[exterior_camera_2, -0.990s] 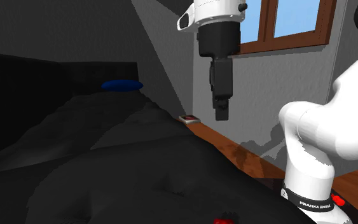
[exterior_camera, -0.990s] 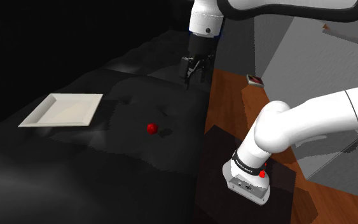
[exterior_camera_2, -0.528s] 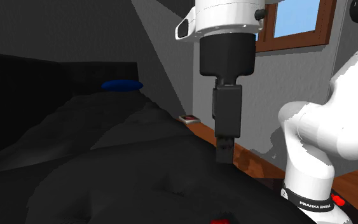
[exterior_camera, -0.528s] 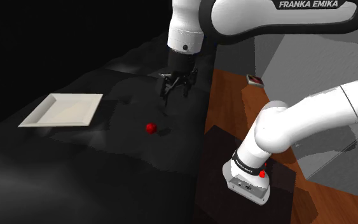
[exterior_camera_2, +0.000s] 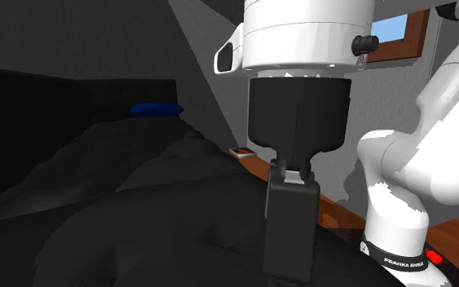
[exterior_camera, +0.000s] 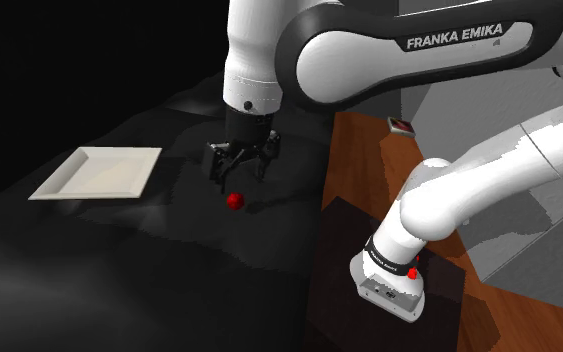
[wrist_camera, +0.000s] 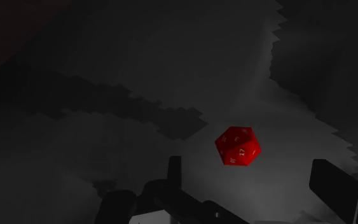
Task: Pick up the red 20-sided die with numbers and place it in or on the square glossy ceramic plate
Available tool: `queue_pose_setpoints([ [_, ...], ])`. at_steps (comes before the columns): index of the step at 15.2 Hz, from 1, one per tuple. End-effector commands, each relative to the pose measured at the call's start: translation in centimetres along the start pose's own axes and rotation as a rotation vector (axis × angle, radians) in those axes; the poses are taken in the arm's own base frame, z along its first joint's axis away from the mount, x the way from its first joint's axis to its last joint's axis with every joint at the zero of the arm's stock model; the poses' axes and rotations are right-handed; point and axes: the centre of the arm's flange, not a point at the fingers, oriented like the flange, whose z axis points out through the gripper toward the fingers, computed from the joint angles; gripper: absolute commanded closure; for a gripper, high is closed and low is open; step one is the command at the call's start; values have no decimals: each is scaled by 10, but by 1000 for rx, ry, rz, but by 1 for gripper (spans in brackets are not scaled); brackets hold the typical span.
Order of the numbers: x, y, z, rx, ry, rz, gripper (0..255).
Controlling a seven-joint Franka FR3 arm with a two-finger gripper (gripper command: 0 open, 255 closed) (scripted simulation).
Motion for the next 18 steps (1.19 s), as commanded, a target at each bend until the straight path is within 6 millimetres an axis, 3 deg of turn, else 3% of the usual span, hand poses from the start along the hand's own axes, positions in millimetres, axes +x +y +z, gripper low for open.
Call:
queue_pose_setpoints([
  [1,-1,-2,10,1,2,2,0],
  [6,-1,-2,34,1,2,2,0],
  [13,-1,-2,34,1,2,2,0],
  [14,-1,-2,34,1,2,2,255],
  [18,-1,-2,34,1,2,2,255],
])
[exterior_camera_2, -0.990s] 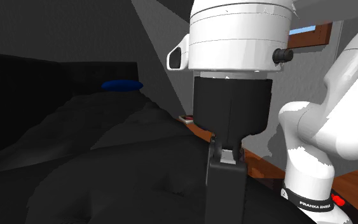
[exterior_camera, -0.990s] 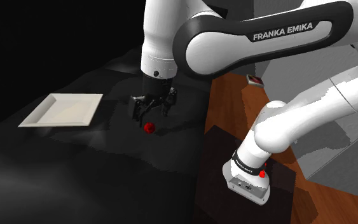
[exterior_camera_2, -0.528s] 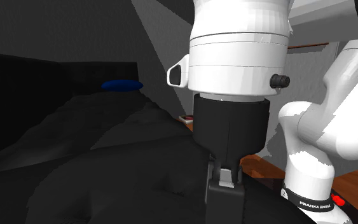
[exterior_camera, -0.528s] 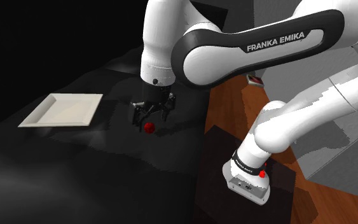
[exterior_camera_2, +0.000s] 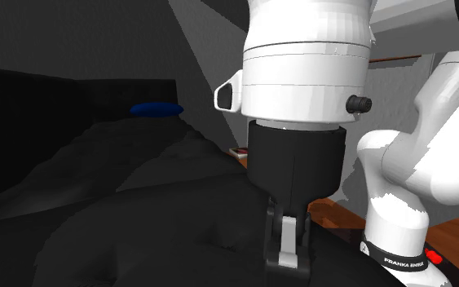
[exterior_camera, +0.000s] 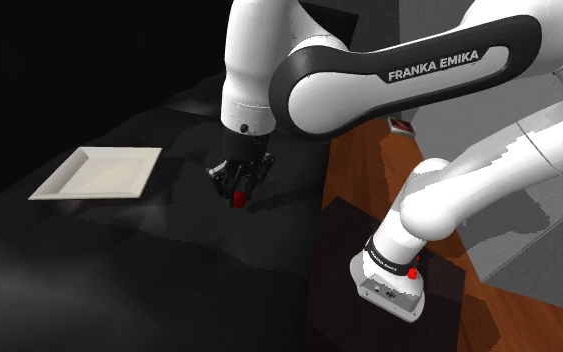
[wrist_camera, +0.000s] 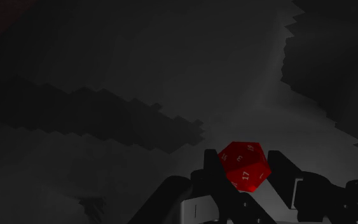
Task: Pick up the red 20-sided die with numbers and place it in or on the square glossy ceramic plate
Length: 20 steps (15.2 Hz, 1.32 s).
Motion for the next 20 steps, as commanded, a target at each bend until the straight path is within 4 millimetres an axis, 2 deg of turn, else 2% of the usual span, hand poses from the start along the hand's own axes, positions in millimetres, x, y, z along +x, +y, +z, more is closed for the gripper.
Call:
queue_pose_setpoints([
  [1,0,0,0,0,0,0,255],
  [5,0,0,0,0,0,0,255],
  [20,2,-1,-79,0,0,0,255],
])
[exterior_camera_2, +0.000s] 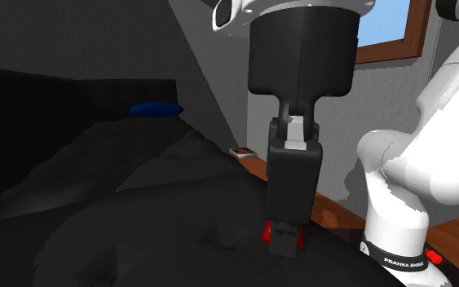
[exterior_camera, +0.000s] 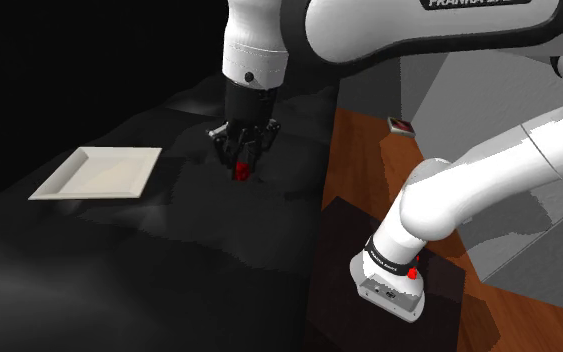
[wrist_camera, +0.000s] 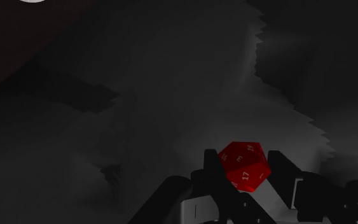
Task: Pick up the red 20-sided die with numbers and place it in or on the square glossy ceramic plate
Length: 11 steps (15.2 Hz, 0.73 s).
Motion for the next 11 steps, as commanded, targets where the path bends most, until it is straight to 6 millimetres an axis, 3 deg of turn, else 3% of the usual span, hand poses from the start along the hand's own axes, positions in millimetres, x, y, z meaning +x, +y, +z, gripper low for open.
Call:
queue_pose_setpoints([
  [1,0,0,-12,0,0,0,255],
  [3,0,0,-18,0,0,0,255],
  [11,85,-63,-18,0,0,0,255],
])
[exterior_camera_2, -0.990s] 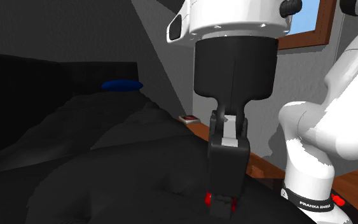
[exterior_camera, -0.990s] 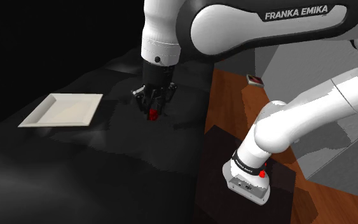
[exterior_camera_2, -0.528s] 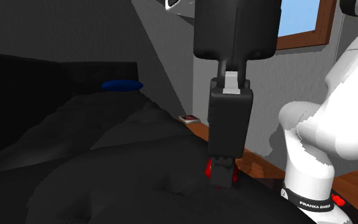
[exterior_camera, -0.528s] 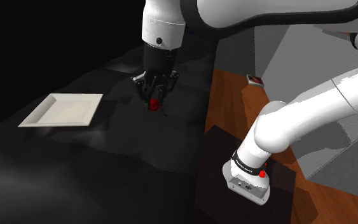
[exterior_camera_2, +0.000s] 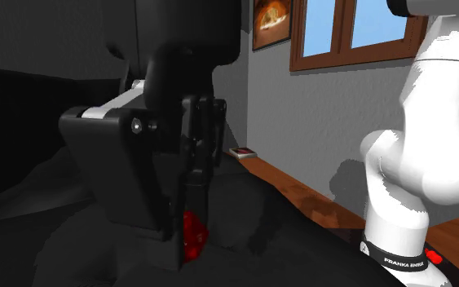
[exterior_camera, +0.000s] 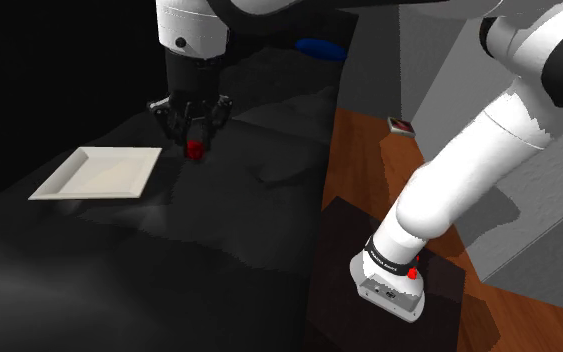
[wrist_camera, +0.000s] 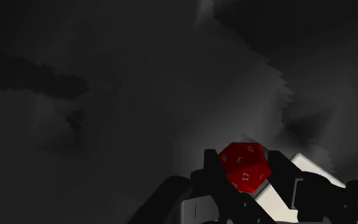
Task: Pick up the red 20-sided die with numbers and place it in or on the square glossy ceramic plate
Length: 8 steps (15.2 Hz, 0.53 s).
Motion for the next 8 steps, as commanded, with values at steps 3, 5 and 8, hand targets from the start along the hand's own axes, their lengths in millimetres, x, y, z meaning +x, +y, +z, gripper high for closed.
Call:
queue_pose_setpoints([
  [3,45,-31,0,1,0,1,255],
  [5,66,-47,0,1,0,1,255],
  [8,98,-70,-1,1,0,1,255],
])
